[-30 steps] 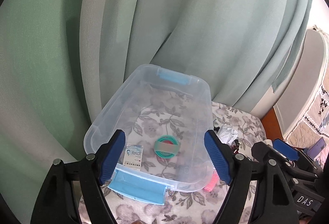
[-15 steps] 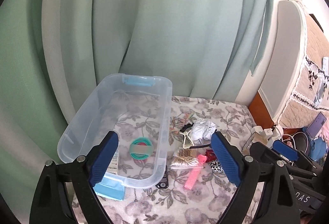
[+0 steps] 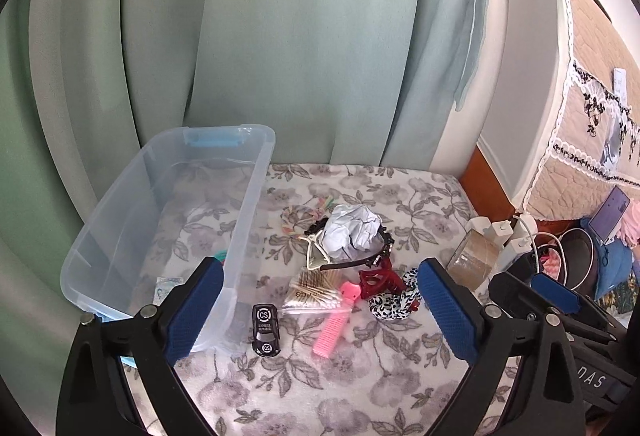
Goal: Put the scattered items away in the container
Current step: 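Withdraw both tools from the bin back toward the scattered items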
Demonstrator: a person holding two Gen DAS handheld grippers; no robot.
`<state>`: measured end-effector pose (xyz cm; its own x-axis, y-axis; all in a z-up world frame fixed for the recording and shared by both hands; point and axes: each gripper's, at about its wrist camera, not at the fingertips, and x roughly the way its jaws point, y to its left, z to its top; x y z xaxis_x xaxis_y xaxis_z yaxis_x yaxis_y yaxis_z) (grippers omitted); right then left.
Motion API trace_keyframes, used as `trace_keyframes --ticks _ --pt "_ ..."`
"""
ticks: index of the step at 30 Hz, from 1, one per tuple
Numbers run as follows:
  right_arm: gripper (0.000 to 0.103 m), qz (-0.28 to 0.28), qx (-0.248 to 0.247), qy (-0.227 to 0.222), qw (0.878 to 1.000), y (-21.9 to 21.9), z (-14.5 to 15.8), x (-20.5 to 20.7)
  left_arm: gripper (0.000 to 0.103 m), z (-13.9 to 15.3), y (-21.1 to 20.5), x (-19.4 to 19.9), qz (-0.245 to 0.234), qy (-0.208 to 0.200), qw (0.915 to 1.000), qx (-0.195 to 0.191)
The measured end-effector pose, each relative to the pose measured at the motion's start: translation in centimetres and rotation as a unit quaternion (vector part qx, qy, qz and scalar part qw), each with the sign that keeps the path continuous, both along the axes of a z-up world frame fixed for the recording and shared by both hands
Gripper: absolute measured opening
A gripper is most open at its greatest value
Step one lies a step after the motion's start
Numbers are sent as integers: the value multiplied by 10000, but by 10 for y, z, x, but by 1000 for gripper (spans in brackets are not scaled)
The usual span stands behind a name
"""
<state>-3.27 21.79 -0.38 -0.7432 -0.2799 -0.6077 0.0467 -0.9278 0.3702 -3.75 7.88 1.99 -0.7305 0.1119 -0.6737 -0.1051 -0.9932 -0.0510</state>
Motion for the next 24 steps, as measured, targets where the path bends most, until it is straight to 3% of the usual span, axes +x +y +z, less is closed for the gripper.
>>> trace_keyframes --ticks 4,10,13,16,20,24 --pt "94 -142 -37 -172 9997 12 -15 0 103 -18 1 -5 -97 -267 9994 220" --pt "94 -276 -61 -473 9985 22 -40 -4 103 -48 10 -11 -314 -552 9977 253" --pt "94 -319 -89 -651 9973 25 -53 -7 103 -68 14 -17 -454 -896 9946 248" --pt "94 -366 -102 -812 9960 30 -67 -9 103 -85 17 -20 -463 -1133 9924 145" --pt "94 -445 -104 -1040 9935 35 -84 -13 103 -105 26 -23 -504 -1327 9893 -341" --pt "94 -382 -119 -1223 9917 35 -98 -19 103 -124 24 -30 -393 -1588 9862 -268"
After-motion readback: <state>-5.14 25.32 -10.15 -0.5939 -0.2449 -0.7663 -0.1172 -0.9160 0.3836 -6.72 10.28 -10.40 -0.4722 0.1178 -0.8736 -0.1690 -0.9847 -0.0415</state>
